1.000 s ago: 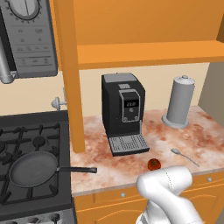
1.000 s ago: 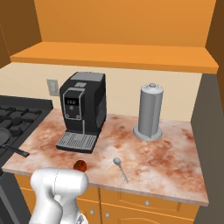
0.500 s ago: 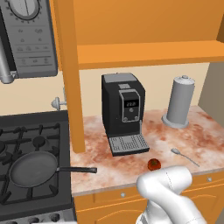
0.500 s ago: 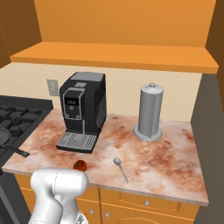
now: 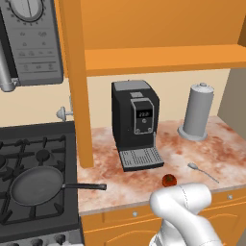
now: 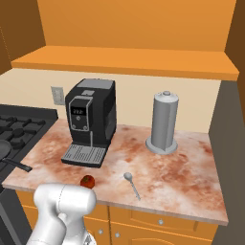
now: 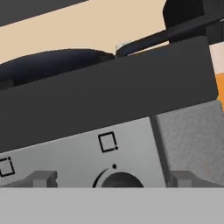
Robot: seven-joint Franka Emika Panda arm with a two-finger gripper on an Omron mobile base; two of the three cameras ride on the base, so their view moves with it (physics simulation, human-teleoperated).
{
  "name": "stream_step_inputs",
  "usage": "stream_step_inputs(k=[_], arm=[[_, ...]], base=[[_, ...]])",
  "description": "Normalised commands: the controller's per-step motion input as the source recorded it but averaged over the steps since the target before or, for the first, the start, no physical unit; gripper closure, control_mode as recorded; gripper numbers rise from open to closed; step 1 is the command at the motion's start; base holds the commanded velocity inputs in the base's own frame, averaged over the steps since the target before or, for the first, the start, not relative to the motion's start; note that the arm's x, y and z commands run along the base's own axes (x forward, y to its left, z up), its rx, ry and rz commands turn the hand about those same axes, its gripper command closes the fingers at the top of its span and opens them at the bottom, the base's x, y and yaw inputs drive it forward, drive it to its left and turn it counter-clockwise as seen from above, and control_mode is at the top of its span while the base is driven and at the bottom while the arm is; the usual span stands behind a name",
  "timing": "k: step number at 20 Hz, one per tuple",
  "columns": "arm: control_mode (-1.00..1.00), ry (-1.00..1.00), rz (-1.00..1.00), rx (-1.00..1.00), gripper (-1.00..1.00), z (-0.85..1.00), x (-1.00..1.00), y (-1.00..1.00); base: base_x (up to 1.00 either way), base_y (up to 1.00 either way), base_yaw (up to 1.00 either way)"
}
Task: Pick the pan from the cabinet and place it on the stove. Then turn on the stove burner for the pan.
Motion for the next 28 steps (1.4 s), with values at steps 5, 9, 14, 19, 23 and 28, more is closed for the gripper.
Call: stream_step_inputs(k=[5,9,14,19,23,28], arm=[[-1.00,0.00,0.00,0.00,-1.00,-0.38,0.00,0.00],[-1.00,0.00,0.00,0.00,-1.00,-0.18,0.00,0.00],[-1.00,0.00,0.01,0.00,-1.00,-0.09,0.00,0.04],[-1.00,-0.01,0.01,0.00,-1.00,-0.02,0.00,0.01],[-1.00,-0.05,0.00,0.00,-1.00,0.09,0.00,0.00],[-1.00,-0.03,0.00,-0.01,-1.00,0.08,0.00,0.00]], base=[[0.00,0.00,0.00],[0.00,0.00,0.00],[0.00,0.00,0.00],[0.00,0.00,0.00],[0.00,0.00,0.00],[0.00,0.00,0.00]])
